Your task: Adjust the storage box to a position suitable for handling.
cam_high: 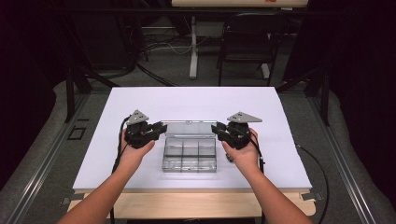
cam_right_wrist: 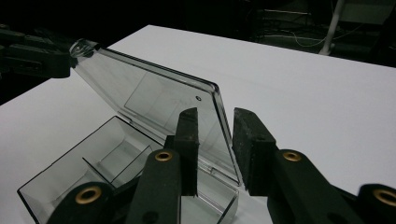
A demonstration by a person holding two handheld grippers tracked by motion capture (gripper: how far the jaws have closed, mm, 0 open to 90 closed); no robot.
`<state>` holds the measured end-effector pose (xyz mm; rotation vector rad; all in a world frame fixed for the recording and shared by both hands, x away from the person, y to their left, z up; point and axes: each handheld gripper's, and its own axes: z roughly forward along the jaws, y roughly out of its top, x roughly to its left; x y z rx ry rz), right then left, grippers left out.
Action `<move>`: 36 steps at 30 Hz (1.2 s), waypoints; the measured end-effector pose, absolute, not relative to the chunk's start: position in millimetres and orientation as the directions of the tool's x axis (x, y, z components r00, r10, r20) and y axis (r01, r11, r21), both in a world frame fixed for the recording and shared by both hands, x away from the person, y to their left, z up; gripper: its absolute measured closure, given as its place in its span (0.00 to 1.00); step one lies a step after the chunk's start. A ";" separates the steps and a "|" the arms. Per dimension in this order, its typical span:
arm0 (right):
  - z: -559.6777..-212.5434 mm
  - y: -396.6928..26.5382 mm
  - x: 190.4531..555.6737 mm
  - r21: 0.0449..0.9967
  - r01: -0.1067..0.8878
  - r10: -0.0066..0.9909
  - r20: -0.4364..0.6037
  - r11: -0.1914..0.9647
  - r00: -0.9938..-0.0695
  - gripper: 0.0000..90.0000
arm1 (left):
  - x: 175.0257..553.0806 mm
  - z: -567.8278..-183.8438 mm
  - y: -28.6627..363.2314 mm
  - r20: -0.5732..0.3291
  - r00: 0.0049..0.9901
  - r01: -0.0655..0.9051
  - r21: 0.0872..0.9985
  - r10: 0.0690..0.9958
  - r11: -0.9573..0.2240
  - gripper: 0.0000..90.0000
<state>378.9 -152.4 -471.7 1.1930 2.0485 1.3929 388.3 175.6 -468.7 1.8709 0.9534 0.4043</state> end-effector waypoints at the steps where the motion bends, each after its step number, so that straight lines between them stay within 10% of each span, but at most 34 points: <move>1: -471.8 -152.6 379.8 0.890 0.433 0.815 0.142 0.144 -0.561 0.80 | 389.2 -468.7 175.5 -0.121 0.639 0.442 0.866 0.759 -0.234 0.80; 36: -477.3 -146.9 405.0 0.887 0.444 0.819 0.160 0.126 -0.552 0.74 | 413.6 -474.4 172.5 -0.168 0.623 0.467 0.864 0.764 -0.191 0.78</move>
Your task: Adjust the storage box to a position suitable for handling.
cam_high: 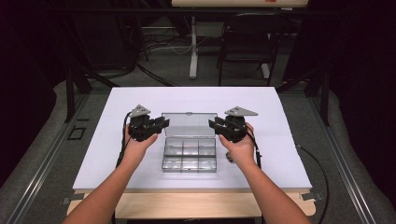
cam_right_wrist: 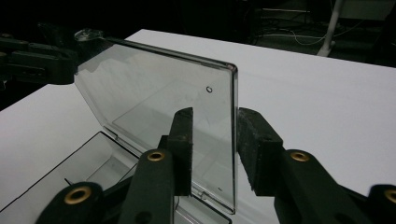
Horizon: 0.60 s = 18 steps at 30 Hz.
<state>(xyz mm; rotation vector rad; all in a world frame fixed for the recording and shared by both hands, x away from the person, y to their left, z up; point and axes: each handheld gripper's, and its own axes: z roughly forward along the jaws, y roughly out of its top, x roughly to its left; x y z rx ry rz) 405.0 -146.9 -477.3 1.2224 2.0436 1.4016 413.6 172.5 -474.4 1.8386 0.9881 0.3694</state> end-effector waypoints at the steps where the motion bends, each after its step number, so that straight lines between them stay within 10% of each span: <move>1: -478.0 -146.2 405.3 0.885 0.447 0.822 0.156 0.130 -0.548 0.73 | 413.9 -475.0 171.8 -0.167 0.620 0.464 0.866 0.767 -0.187 0.78; 18: -487.3 -143.5 411.8 0.880 0.461 0.817 0.182 0.112 -0.547 0.67 | 421.5 -481.9 170.8 -0.193 0.614 0.480 0.861 0.765 -0.168 0.77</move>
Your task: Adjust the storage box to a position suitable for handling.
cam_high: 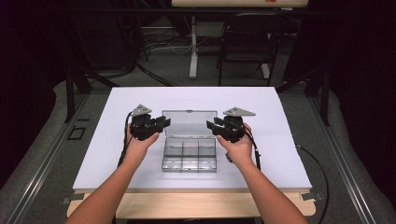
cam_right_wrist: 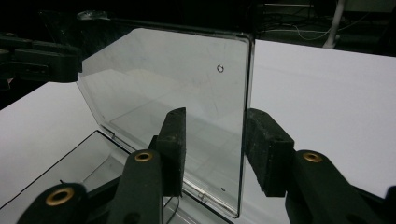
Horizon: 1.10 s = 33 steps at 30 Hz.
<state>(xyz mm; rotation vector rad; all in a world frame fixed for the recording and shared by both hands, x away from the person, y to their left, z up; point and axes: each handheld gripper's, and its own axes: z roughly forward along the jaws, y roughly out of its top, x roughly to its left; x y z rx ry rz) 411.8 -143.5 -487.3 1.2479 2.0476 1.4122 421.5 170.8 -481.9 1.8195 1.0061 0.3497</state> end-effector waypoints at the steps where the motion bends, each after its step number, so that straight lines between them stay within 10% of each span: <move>1: -488.3 -143.7 412.2 0.878 0.464 0.816 0.182 0.116 -0.549 0.67 | 422.1 -482.5 170.8 -0.201 0.615 0.486 0.859 0.763 -0.164 0.77; 33: -503.3 -143.6 424.0 0.859 0.505 0.820 0.227 0.087 -0.526 0.70 | 433.5 -510.8 163.8 -0.247 0.599 0.543 0.824 0.761 -0.160 0.70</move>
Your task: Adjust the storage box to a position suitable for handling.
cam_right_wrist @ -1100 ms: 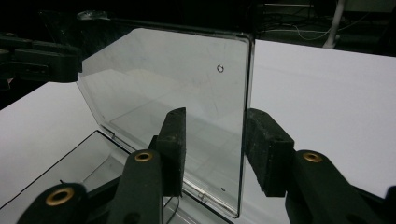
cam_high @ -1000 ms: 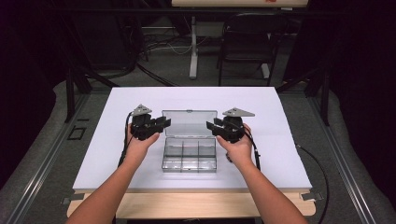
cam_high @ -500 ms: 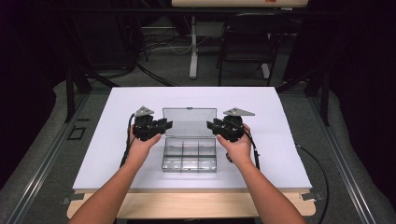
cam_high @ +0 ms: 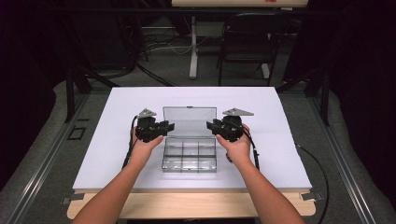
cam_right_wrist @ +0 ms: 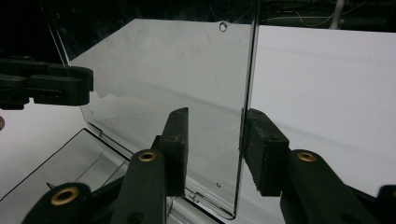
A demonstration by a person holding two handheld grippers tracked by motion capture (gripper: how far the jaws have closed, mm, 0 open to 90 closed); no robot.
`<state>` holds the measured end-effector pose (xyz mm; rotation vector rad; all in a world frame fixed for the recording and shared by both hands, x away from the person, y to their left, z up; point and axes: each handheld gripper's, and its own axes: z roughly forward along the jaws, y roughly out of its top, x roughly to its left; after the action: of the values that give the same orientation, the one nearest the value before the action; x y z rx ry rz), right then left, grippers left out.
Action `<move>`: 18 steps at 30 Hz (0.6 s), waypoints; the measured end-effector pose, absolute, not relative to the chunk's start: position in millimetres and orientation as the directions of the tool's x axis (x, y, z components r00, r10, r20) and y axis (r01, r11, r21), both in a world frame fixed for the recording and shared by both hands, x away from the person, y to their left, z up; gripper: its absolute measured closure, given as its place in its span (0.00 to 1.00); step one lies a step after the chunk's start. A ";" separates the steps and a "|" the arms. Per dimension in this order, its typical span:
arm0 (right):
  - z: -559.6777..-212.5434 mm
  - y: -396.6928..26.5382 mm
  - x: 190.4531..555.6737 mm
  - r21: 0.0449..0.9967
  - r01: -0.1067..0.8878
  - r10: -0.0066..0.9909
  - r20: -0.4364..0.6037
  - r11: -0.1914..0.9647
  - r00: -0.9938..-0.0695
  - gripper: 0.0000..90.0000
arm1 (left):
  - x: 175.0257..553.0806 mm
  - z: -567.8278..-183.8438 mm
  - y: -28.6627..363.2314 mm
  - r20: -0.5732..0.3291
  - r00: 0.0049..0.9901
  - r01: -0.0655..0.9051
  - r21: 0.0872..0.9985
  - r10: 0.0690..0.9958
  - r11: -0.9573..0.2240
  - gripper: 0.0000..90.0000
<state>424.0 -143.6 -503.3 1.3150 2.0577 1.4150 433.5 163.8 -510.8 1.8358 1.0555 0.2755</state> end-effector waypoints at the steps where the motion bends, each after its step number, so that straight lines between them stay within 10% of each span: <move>1: -503.7 -143.3 424.0 0.859 0.504 0.820 0.224 0.089 -0.527 0.70 | 433.5 -511.1 163.7 -0.253 0.597 0.547 0.822 0.761 -0.156 0.70; 18: -509.3 -143.1 426.8 0.851 0.519 0.823 0.241 0.075 -0.514 0.68 | 437.6 -517.8 163.5 -0.283 0.587 0.563 0.816 0.759 -0.131 0.70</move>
<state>426.8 -143.1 -509.3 1.3423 2.0548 1.4143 437.6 163.5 -517.8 1.8123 1.0778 0.2438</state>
